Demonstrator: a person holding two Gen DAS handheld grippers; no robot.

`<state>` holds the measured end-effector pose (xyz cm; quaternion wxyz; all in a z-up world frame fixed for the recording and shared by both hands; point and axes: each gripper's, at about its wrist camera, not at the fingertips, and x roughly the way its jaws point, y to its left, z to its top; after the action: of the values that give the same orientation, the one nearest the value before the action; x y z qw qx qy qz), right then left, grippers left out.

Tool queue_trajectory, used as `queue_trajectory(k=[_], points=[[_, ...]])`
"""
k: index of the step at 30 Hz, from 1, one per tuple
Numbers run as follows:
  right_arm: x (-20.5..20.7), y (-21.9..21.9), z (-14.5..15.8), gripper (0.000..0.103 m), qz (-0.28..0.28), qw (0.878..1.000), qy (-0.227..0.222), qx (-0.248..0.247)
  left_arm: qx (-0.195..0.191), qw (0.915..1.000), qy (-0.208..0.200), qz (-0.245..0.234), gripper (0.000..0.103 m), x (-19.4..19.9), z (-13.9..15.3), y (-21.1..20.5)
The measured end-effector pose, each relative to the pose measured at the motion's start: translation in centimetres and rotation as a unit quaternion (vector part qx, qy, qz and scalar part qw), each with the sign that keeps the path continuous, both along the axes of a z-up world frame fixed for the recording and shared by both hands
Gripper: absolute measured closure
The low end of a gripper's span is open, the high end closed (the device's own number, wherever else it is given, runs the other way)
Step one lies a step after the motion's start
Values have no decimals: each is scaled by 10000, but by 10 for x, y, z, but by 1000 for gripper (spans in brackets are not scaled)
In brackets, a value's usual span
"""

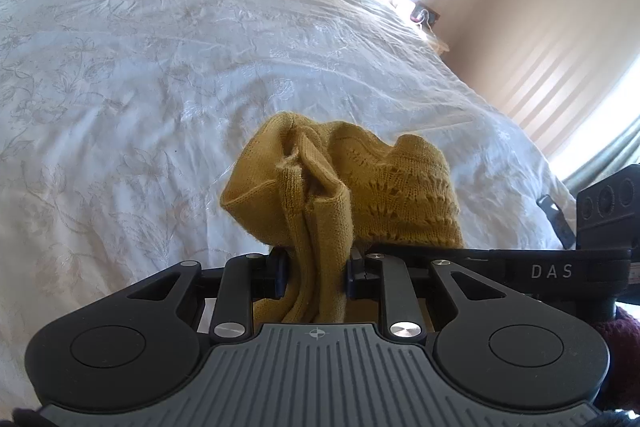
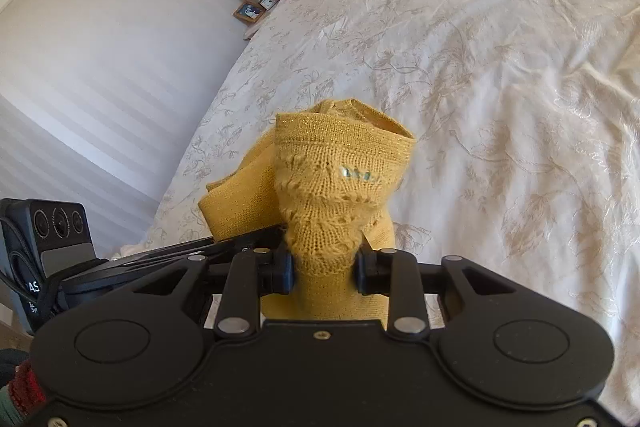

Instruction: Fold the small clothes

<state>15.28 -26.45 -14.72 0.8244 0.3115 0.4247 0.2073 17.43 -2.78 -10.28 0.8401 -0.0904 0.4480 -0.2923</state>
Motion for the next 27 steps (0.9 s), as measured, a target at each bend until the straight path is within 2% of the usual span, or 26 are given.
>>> queue_trajectory(k=[3, 5, 6, 7, 9, 10, 12, 13, 14, 16, 20, 22, 25, 27], points=[[21, -9, -13, 63, -166, 9998, 126, -52, 81, 9999, -1, -151, 79, 24, -9, -1], [42, -19, -27, 54, -511, 9967, 289, -559, 367, 9993, -85, -38, 77, 50, -26, -2], [53, -26, -36, 50, -772, 9920, 398, -917, 663, 9977, -128, 80, 77, 65, -37, -2], [62, -33, -43, 43, -999, 9858, 452, -1273, 1143, 9931, -165, 206, 77, 80, -50, -3], [76, -47, -52, 42, -1388, 9707, 582, -1873, 1824, 9825, -141, 349, 78, 105, -70, -1], [78, -54, -53, 42, -1513, 9675, 632, -1925, 1938, 9802, -50, 402, 78, 115, -76, 2], [76, -61, -50, 37, -1552, 9694, 533, -1827, 1705, 9840, 58, 503, 78, 121, -73, 12], [73, -61, -49, 25, -1521, 9695, 461, -1866, 1530, 9871, 14, 480, 75, 119, -69, 14], [70, -59, -49, 18, -1467, 9690, 414, -1944, 1428, 9891, -39, 370, 67, 116, -66, 13], [66, -51, -53, 19, -1341, 9672, 451, -2108, 1347, 9908, -103, 52, 57, 110, -65, 4], [70, -32, -71, 19, -1194, 9609, 706, -2397, 1214, 9909, 10, -588, 56, 103, -79, -28], [74, -25, -79, 19, -1145, 9575, 808, -2520, 1275, 9883, 3, -842, 56, 103, -90, -44], [80, -16, -87, 19, -1029, 9557, 904, -2606, 1441, 9848, -26, -966, 56, 112, -108, -59], [85, -11, -91, 19, -954, 9539, 930, -2691, 1757, 9793, 35, -1001, 55, 121, -121, -64]])
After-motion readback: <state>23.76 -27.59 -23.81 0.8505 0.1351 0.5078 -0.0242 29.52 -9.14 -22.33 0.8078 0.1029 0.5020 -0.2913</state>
